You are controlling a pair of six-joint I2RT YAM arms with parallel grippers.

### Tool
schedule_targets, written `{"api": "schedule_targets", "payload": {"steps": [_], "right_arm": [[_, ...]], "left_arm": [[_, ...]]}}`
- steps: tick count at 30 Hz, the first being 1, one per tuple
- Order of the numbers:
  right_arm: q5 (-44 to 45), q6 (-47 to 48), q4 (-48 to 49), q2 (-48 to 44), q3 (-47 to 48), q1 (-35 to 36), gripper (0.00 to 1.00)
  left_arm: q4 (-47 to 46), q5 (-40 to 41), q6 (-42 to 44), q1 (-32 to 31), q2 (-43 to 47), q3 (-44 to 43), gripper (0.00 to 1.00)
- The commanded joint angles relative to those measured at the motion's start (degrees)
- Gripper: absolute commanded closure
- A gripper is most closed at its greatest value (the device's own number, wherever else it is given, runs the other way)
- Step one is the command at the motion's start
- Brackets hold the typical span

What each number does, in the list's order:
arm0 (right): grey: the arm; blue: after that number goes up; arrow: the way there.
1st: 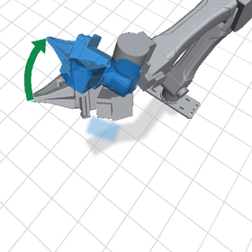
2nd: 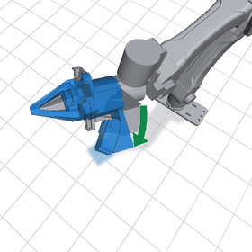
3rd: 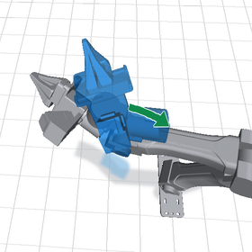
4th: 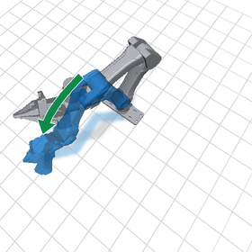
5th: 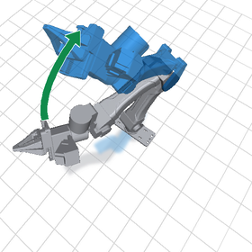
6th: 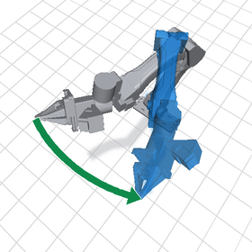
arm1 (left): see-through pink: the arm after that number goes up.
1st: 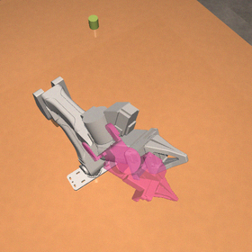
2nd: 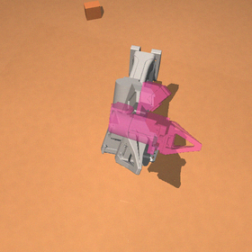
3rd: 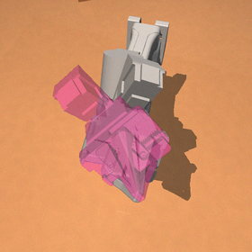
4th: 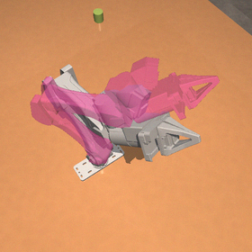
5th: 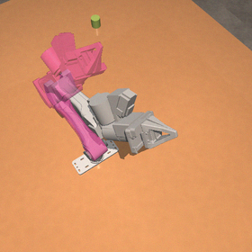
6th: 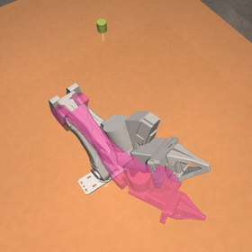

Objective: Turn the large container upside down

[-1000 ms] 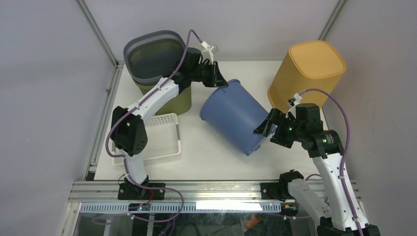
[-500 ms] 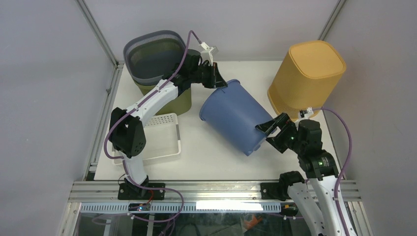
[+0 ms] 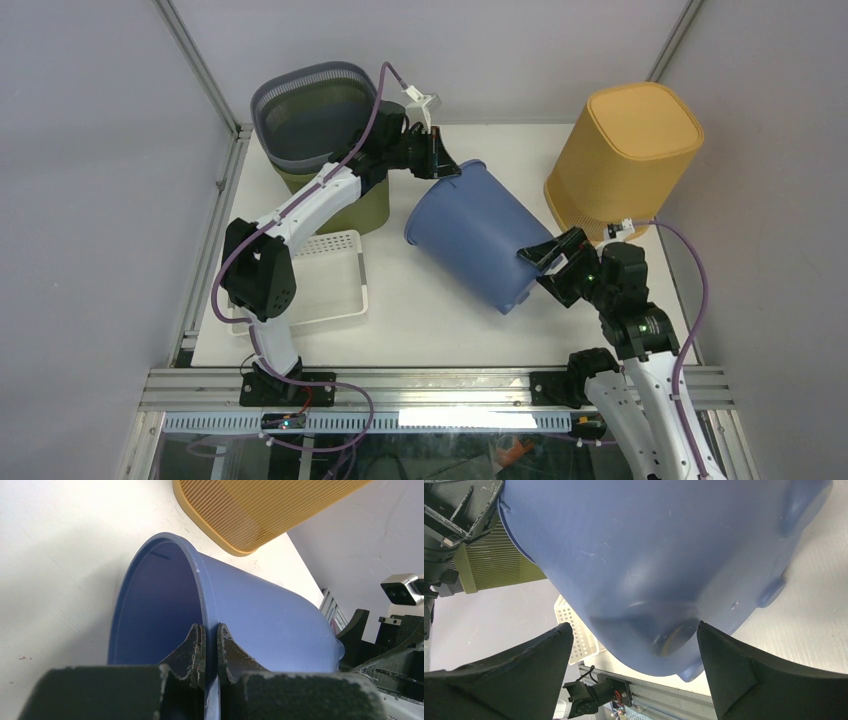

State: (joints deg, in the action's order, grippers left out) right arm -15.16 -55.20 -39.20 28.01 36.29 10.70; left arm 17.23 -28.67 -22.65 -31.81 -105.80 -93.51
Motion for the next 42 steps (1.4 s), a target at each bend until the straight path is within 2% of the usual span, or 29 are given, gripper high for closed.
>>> {"api": "schedule_targets", "payload": {"steps": [1, 10, 17, 21, 30, 42], "right_arm": [[0.1, 0.0, 9.4, 0.3, 4.0, -0.2, 0.02], [3.5, 3.8, 4.1, 0.6, 10.3, -0.2, 0.02], [2.1, 4.8, 6.7, 1.4, 12.2, -0.2, 0.02], [2.1, 7.3, 5.0, 2.9, 14.8, -0.2, 0.02], [12.7, 1.8, -4.2, -2.0, 9.5, -0.2, 0.02], [6.4, -0.6, 2.5, -0.9, 2.0, -0.2, 0.02]], "left_arm": [[5.5, 1.5, 4.3, -0.3, -1.4, 2.8, 1.0], [5.4, 1.0, 5.4, -0.4, -2.6, 2.9, 1.0], [5.4, 0.0, 5.7, -0.7, -3.2, 3.0, 1.0], [5.4, -0.1, 5.9, -1.1, -3.2, 3.1, 1.0], [5.4, 0.1, 5.7, -1.1, -2.9, 3.9, 1.0], [5.4, 0.1, 5.8, -1.4, -2.2, 5.8, 1.0]]}}
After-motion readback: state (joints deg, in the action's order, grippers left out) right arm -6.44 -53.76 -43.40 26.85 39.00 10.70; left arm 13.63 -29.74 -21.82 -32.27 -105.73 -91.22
